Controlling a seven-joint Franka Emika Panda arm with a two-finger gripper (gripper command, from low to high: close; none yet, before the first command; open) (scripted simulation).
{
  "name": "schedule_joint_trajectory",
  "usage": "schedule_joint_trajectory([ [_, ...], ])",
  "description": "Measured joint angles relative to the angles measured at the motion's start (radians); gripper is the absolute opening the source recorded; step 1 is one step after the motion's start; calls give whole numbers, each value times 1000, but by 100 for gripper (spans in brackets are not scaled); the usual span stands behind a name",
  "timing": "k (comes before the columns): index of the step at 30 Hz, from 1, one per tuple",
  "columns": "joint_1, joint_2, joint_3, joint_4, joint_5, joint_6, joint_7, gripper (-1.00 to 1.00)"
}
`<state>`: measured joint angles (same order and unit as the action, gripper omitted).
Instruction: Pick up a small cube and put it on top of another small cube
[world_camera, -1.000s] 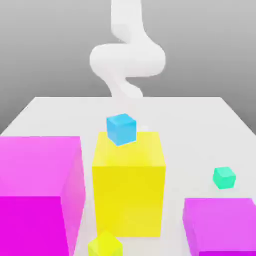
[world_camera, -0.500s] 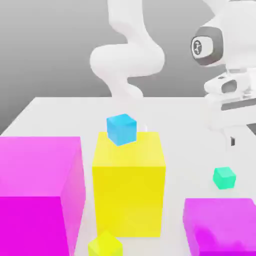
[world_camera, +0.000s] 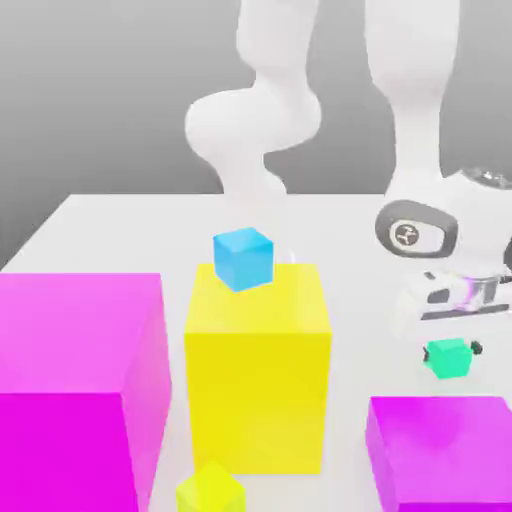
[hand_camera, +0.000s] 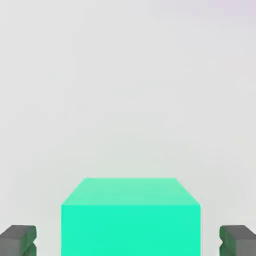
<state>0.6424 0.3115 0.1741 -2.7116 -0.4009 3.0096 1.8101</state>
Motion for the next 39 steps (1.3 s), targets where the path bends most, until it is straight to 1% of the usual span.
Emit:
schedule_joint_trajectory([
  [2,0,0,0,0,-1,2,1,-100],
  [3,16,14,-19,4,-13,13,10,-100],
  [5,-14,-19,18,-5,18,-14,-15,-100],
  [7,-62,-81,84,-22,93,-60,-73,-100],
  [9,-96,-154,141,-40,195,-111,-148,-100],
  [11,-110,-227,164,-51,301,-168,-238,-100],
  [14,-148,-326,134,-43,412,-268,-387,-100],
  [17,-187,-419,77,-29,462,-373,-507,-100],
  [20,-223,-509,12,-14,475,-479,-602,-100],
  [24,-285,-628,-73,6,460,-619,-706,-100],
  [36,-498,-991,-285,66,333,-1041,-943,-100],
  [37,-512,-1018,-299,67,320,-1069,-956,-100],
  [39,-527,-1022,-312,31,309,-1036,-967,-100],
])
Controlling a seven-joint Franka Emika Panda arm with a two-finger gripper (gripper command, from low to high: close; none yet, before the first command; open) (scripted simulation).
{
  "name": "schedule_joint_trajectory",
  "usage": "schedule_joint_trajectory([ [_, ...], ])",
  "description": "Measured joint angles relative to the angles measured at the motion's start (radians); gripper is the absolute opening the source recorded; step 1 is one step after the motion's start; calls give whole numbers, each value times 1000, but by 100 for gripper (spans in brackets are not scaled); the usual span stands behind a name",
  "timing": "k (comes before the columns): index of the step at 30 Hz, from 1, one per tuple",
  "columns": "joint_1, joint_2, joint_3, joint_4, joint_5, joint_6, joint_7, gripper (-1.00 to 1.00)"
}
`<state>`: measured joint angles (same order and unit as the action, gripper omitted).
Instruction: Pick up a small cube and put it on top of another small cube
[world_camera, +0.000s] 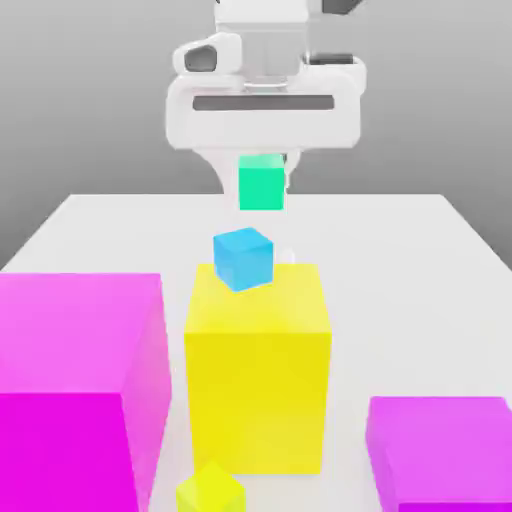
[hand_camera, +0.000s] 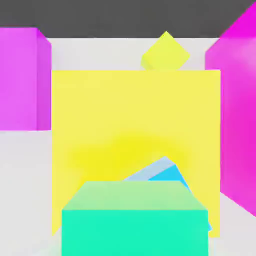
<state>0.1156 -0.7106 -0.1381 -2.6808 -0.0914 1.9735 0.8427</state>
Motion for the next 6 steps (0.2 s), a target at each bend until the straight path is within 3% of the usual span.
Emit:
schedule_joint_trajectory([
  [2,-7,19,-7,-55,-6,73,-4,-100],
  [3,-10,28,-9,-77,-8,105,-5,100],
  [6,-10,28,-9,-77,-7,105,-5,100],
])
